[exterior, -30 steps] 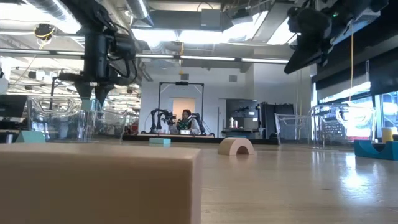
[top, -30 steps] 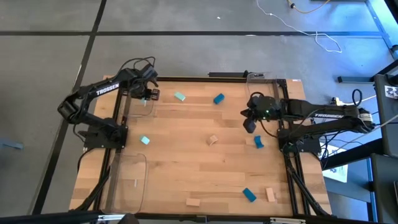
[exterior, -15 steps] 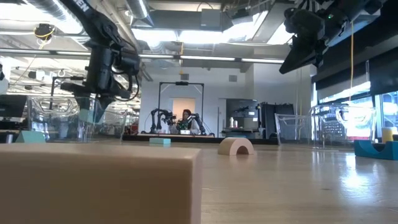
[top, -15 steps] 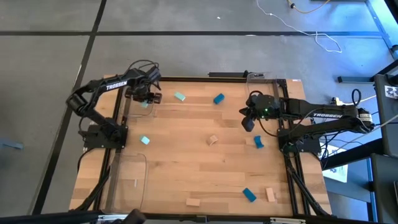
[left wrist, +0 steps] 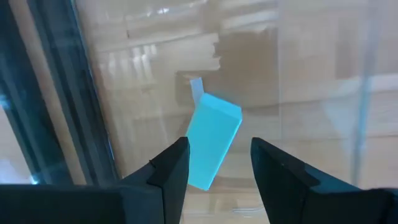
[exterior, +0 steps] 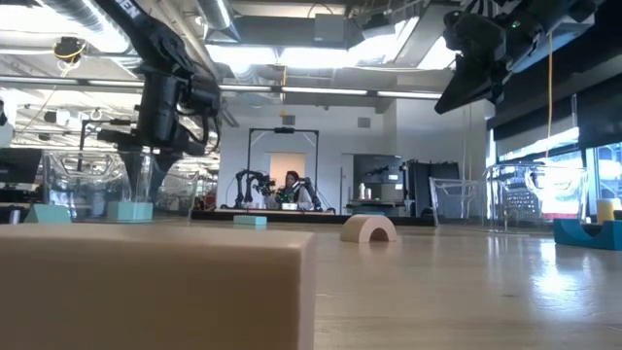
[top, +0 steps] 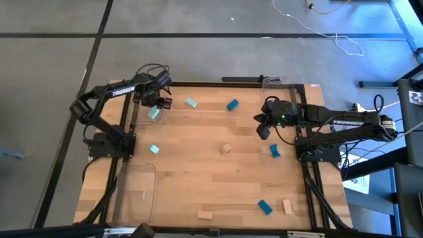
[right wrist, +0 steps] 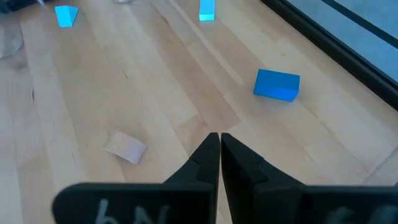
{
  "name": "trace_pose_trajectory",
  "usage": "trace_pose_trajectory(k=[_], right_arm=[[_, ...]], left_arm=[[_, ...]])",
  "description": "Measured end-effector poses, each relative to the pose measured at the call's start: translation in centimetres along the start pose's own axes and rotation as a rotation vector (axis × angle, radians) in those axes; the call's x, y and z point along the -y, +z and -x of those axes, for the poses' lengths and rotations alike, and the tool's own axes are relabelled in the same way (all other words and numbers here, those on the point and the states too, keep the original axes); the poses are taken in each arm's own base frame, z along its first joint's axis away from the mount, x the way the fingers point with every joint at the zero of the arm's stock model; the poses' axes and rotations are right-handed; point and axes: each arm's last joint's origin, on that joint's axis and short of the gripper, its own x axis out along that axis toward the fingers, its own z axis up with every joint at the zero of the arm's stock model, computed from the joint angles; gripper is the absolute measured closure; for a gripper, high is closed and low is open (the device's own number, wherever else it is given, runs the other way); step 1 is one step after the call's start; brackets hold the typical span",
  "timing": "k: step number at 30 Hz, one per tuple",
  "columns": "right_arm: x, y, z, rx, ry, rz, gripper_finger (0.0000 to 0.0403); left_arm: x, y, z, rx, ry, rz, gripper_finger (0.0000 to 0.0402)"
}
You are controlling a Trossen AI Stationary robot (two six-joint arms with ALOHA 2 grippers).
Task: Sort & place blocks by color
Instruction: Put the right blue block into the top right transparent bin
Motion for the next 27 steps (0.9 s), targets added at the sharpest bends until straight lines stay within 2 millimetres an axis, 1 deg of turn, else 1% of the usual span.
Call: trace_pose_trajectory(k=[3, 6, 9, 14, 18, 22, 27], right_arm=[[-0.1, 0.2, 0.0, 0.016, 0.005, -0.004, 0.0385], [-0.1, 0.4, 0.0, 0.039, 0.014, -0.01, 0.0385], [-0.2, 0.7, 0.0, 0.067, 0.023, 0.003, 0.0385], [-0.3, 0.9, 0.0, 0.086, 0.043, 0.059, 0.0385], [-0.5, 0.8, 0.0, 0.07, 0.101, 0.072, 0.0386], [-0.6, 0.8, 0.1, 0.059, 0.136, 0.07, 0.0399], [-0.6, 0.7, 0.1, 0.051, 0.146, 0.069, 0.0382]], left_arm=[[-0.4, -0.4, 1.8, 0.069, -0.048, 0.005, 0.0238], [-0.7, -1.2, 3.9, 0.144, -0.107, -0.009, 0.0237], [-1.0, -2.3, 6.0, 0.22, -0.165, -0.073, 0.0237], [-0.8, -4.5, 8.5, 0.308, -0.257, -0.171, 0.0237], [-0.3, -6.2, 9.8, 0.343, -0.324, -0.232, 0.0236], [0.3, -7.7, 10.6, 0.355, -0.387, -0.268, 0.0236], [1.7, -9.4, 11.3, 0.372, -0.462, -0.381, 0.0236]])
